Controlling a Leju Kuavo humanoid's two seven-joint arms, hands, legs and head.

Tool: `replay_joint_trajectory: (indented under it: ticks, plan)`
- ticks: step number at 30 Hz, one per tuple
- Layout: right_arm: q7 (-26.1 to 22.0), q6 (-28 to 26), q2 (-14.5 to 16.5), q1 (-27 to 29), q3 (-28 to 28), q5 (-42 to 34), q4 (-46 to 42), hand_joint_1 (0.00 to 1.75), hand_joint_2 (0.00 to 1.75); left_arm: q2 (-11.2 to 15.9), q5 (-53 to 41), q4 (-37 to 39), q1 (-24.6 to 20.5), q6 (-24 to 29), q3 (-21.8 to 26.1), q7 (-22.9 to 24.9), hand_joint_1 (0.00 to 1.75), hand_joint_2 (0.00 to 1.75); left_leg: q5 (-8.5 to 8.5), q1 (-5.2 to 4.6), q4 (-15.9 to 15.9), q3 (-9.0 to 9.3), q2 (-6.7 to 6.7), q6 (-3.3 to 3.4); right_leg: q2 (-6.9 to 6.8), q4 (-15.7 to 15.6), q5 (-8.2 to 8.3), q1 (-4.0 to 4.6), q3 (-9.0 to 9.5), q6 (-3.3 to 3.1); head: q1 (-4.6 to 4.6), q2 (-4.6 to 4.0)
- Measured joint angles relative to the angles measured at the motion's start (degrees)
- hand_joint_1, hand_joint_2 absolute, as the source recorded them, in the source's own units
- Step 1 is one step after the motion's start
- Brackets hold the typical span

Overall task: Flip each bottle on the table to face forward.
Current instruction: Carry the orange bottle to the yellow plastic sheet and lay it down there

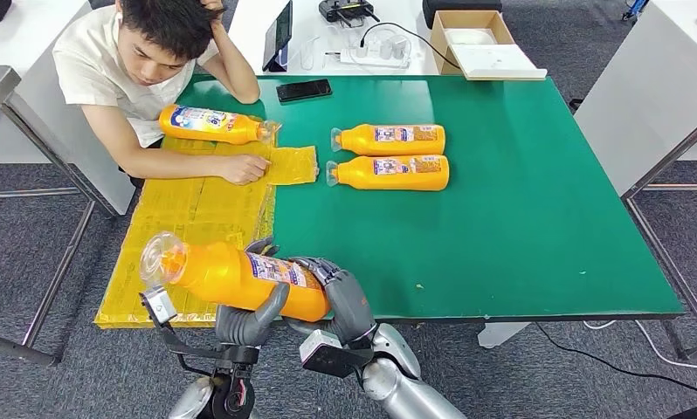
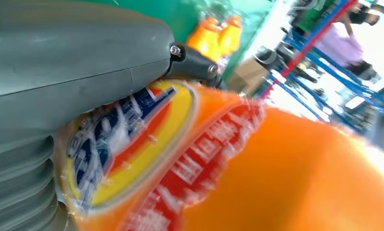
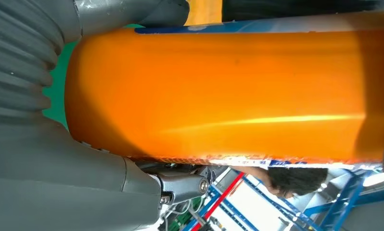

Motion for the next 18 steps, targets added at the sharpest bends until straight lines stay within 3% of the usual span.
replay_joint_trajectory:
  ticks: [2,4,7,8,11,18]
  plan:
    - [-0.46,0.43,0.34,-0.18,0.15,-0.48,0.31,1.73,1.75,-0.15,0.15,-0.74,0.53,-0.79,0.69,-0.03,1.75,1.75,0.0,0.0,0.0,0.0,0.0,0.0,0.0,0.0,0.0,0.0,-0.02,0.0,0.0,0.0]
    - [-0.67,0.57,0.63,-0.3,0.33,-0.69,0.57,1.59,1.75,-0.35,0.14,-1.22,0.94,-1.09,1.3,-0.12,1.75,1.75,0.0,0.0,0.0,0.0,0.01,0.0,0.0,0.0,0.0,0.0,-0.02,0.0,0.01,0.01]
    - [-1.08,1.2,1.13,-0.27,0.49,-1.08,0.81,0.35,1.75,-0.66,-0.29,-1.72,1.55,-1.72,2.08,-0.96,1.75,1.75,0.0,0.0,0.0,0.0,0.04,0.0,0.0,0.0,0.0,0.0,-0.03,0.0,0.01,0.0]
    - [-1.18,1.68,1.28,-0.18,0.57,-1.14,0.85,0.01,1.31,-0.77,-0.47,-1.93,1.73,-1.89,2.36,-1.25,1.75,1.75,0.0,0.0,0.0,0.0,0.04,0.0,0.0,0.0,0.0,0.0,-0.04,0.0,0.01,0.0]
    - [-1.24,3.17,1.55,0.33,1.26,-1.21,0.91,0.0,0.0,-0.9,-0.81,-2.55,1.94,-2.08,3.46,-1.76,1.75,1.75,0.0,0.0,0.0,-0.01,0.03,0.0,0.0,0.0,0.0,0.0,-0.05,-0.01,0.0,0.01]
    - [-1.38,3.74,1.91,1.19,2.25,-1.64,1.17,0.0,0.0,-0.53,-8.36,-2.78,1.88,0.89,4.85,-4.32,1.75,1.75,0.0,0.0,0.0,-0.02,0.03,0.0,0.0,0.0,0.0,0.0,-0.07,-0.01,0.0,0.0]
